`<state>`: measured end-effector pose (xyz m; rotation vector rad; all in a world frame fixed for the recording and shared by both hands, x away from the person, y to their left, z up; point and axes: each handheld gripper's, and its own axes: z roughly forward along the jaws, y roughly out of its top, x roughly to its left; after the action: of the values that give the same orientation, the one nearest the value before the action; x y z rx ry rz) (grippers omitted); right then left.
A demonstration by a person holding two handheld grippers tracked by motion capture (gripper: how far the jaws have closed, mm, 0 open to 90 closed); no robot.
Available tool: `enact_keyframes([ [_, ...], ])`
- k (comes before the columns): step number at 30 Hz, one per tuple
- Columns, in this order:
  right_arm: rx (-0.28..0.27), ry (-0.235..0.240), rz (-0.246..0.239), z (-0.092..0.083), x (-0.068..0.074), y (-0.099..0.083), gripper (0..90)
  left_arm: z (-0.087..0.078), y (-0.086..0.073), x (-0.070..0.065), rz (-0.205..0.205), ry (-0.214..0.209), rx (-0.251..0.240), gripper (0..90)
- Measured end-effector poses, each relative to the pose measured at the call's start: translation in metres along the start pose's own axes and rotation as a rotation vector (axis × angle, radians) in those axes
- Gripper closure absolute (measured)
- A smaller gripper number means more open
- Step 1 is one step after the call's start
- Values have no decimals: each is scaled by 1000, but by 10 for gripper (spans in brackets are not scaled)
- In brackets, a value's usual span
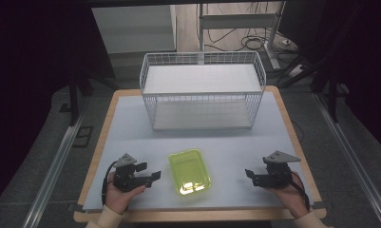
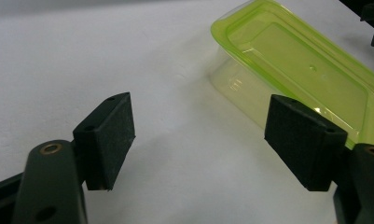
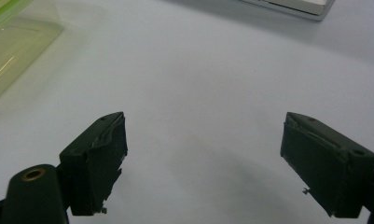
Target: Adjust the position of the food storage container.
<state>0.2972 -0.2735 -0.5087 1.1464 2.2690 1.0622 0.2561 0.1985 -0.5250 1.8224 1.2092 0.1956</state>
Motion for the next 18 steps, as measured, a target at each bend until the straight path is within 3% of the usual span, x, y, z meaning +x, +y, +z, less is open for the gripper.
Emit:
enact_keyframes([
  [9,-47,0,-3,-7,0,2,287,0,0,-3,11,-2,2,262],
  [12,-48,-6,-3,-8,-1,2,291,-3,1,-4,9,-17,-3,370],
  [18,-36,-11,-17,-6,-2,1,292,-9,2,-10,47,-36,34,819],
])
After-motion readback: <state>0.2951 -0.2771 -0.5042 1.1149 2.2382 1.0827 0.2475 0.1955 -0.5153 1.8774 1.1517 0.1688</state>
